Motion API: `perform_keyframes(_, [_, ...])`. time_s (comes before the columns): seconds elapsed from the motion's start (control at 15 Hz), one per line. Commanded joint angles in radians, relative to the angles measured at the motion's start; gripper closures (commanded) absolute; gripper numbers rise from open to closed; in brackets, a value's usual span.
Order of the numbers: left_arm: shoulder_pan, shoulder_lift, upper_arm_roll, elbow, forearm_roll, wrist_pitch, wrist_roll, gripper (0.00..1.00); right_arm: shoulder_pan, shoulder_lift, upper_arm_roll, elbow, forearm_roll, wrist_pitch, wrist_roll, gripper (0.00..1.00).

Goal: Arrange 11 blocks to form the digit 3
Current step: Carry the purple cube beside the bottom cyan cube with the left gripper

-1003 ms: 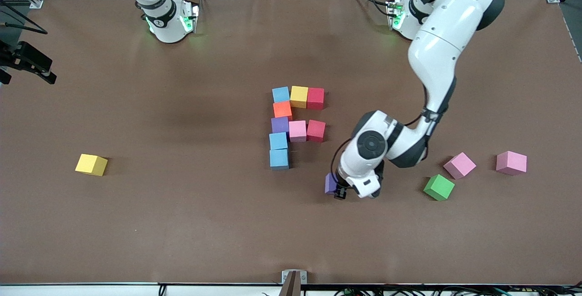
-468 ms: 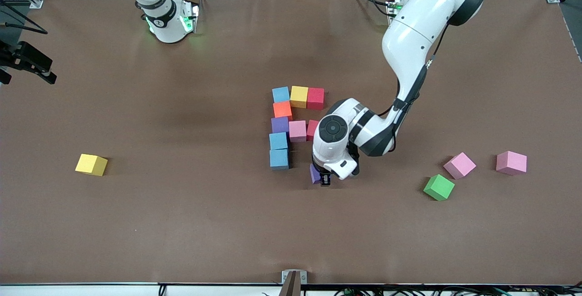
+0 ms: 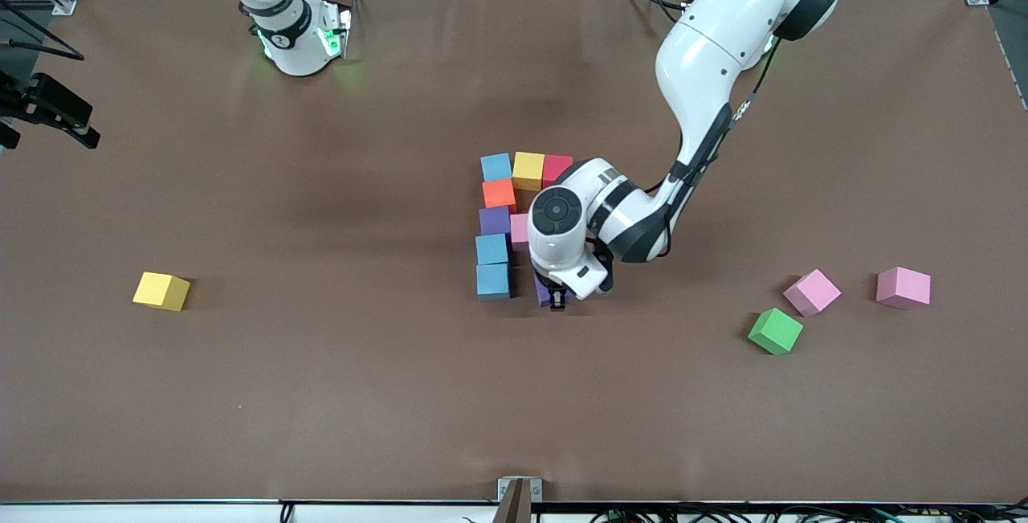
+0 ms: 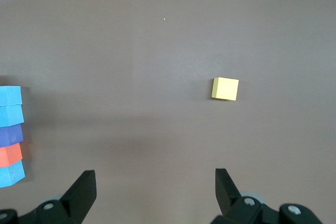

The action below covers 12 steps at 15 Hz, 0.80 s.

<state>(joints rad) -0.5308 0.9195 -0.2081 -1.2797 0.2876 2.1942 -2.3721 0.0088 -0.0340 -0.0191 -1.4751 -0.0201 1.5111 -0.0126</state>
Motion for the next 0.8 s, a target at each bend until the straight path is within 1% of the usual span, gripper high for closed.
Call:
perform_keyframes(0.0, [-0.026, -0.001, 0.01, 0.048, -0.007, -0.019, 0.001, 0.76, 0.003, 0.006, 0.002, 0.016, -0.003, -0.011, 0.008, 0.0])
perform_keyframes(0.13, [-0.032, -0.001, 0.01, 0.046, -0.004, -0.019, 0.002, 0.77, 0.003, 0.006, 0.002, 0.016, -0.004, -0.011, 0.008, 0.0])
perform_keyframes(0.33, [-0.034, 0.001, 0.003, 0.046, -0.004, -0.019, 0.076, 0.77, 0.003, 0.006, 0.002, 0.016, -0.003, -0.011, 0.008, 0.0])
perform_keyframes(0.74, [-0.046, 0.006, 0.001, 0.048, -0.005, -0.01, 0.08, 0.77, 0.003, 0.006, 0.002, 0.016, -0.003, -0.011, 0.008, 0.0])
